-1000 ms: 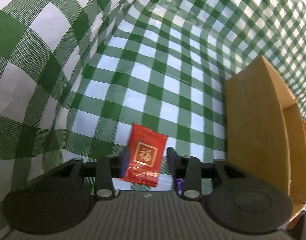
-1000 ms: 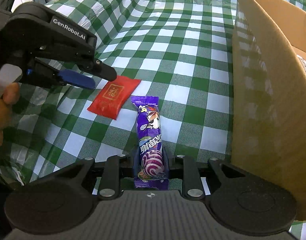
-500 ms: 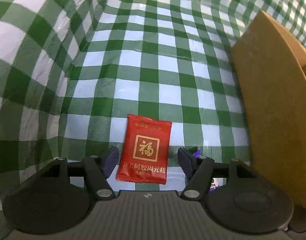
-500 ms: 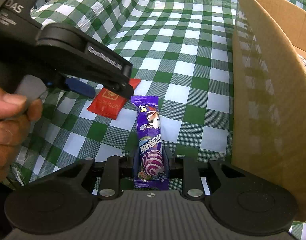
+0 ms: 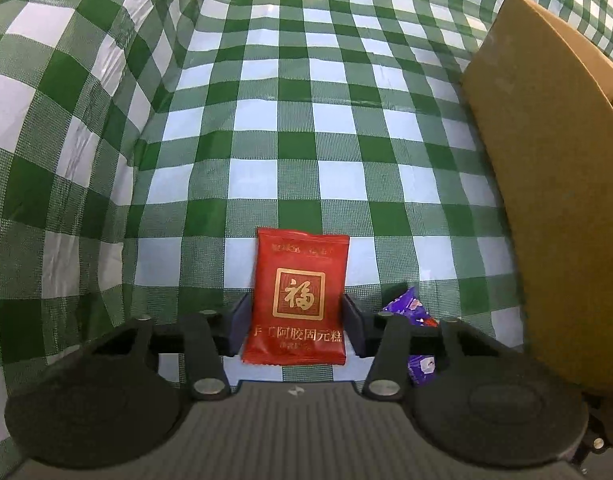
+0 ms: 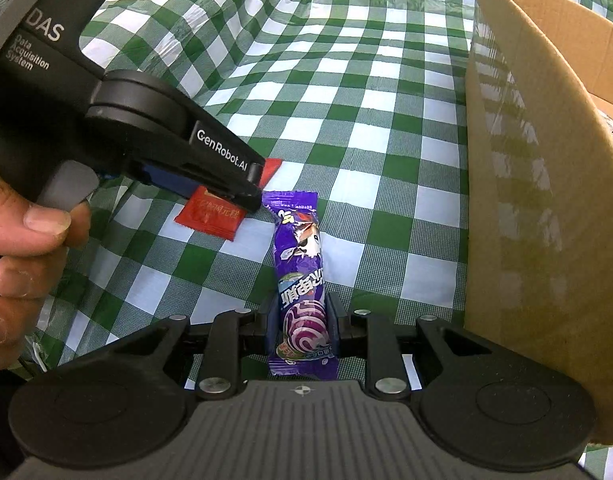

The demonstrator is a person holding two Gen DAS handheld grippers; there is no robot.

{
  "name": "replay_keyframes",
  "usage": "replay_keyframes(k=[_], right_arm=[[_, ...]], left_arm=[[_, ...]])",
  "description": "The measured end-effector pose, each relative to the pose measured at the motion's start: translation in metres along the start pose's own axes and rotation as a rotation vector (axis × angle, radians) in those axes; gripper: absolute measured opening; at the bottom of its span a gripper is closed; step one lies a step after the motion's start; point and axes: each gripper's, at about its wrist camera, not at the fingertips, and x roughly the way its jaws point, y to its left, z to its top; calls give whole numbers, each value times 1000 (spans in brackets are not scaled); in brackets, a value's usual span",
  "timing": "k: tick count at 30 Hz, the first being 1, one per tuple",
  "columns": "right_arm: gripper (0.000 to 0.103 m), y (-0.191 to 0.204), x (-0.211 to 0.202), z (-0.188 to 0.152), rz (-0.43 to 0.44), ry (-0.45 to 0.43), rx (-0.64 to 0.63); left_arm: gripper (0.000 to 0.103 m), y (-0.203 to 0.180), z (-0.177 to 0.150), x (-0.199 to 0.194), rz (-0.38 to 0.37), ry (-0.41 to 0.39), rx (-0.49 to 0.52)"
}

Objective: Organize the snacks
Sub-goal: 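Carry the red packet and purple candy bar over the box with both tools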

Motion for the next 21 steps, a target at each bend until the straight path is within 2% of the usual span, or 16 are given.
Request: replay_keyframes(k=[4, 9, 15, 21], right_arm=[[26, 0, -2, 0, -2, -14, 8], [26, 2, -19, 3, 10, -89, 13], [26, 3, -72, 13, 44, -259, 27], [26, -18, -149, 41, 45, -473, 42]], left_arm=[[47, 5, 3, -8, -5, -37, -23], [47, 16, 9, -37, -36, -154, -94], [47, 20, 13, -81, -73, -343, -155], [47, 6, 12, -120, -147, -520, -205]])
